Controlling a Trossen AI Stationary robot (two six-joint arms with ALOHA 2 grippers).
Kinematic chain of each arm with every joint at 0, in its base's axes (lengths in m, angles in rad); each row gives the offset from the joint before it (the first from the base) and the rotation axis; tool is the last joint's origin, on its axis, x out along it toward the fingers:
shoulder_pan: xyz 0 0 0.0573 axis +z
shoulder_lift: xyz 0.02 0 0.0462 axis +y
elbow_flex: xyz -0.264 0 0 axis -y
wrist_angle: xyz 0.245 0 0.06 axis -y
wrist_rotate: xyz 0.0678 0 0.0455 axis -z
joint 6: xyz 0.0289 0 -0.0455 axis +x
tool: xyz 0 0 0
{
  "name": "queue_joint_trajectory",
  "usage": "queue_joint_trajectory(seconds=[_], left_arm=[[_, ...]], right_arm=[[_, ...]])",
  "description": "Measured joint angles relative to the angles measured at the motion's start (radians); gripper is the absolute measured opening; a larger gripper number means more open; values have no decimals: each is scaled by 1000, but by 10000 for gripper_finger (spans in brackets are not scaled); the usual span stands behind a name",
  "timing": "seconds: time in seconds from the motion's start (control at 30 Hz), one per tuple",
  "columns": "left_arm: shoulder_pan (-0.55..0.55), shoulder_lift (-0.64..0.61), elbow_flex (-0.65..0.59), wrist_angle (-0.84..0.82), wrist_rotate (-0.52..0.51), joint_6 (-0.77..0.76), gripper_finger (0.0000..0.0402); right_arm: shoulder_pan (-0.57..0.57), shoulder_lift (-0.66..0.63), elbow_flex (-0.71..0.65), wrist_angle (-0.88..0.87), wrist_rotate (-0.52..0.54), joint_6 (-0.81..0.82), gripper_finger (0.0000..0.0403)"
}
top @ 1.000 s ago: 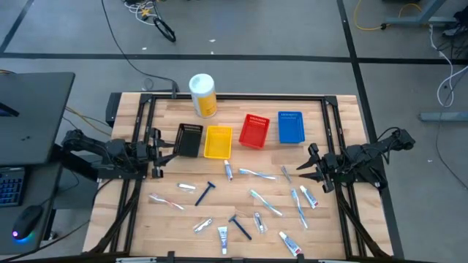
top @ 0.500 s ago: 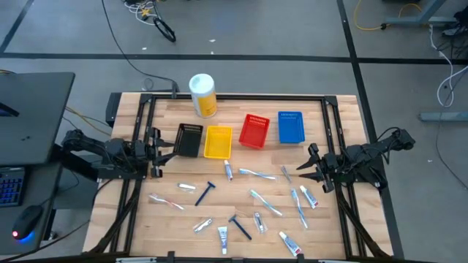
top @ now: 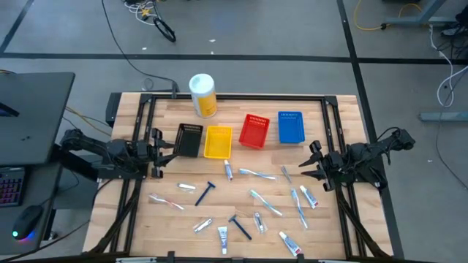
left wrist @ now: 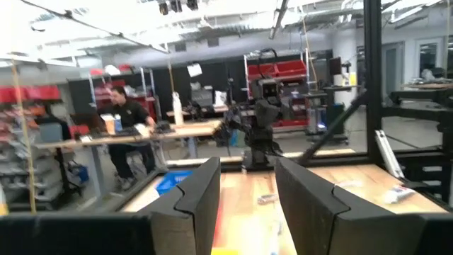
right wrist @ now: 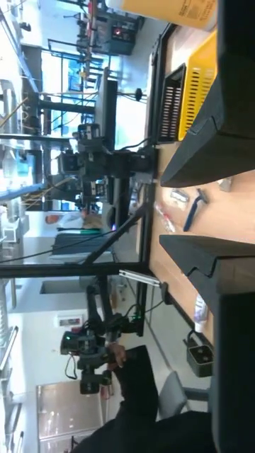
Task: Pick & Place Travel size toiletries
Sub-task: Put the orange toothbrush into the black bin
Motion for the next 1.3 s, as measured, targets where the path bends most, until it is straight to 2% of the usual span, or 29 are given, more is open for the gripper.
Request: queue_joint_trajectory(seconds=[0.1, 0.23, 0.3, 0.37, 0.43, 0.5, 0.63, 0.73, 0.93, 1.3], left_arm=[[-1, 41, 0, -9, 31, -40, 145], [-1, 140, 16, -17, 16, -62, 145], [-1, 214, 57, -9, 16, -59, 145], [-1, 290, 117, -24, 28, -56, 145], [-1, 368, 188, -99, 56, -70, 145], [-1, 452, 265, -214, 96, -121, 145], [-5, 598, 401, -452, 211, -271, 145], [-27, 698, 465, -557, 273, -376, 145], [-131, 874, 479, -585, 369, -541, 145], [-340, 1130, 479, -582, 347, -755, 145]], right_arm=[[0, 0, 0, 29, 0, 0, 130], [0, 0, 0, 113, 30, -1, 130], [0, 0, 0, 135, 113, -10, 130], [0, 0, 0, 133, 240, 13, 130], [0, 1, 0, 112, 374, 77, 130], [-1, 7, 0, 58, 444, 133, 130], [0, 28, 0, -15, 355, 242, 130], [0, 54, 0, -17, 265, 291, 130], [0, 118, 0, -16, 234, 296, 130], [0, 214, 0, 3, 234, 343, 130]])
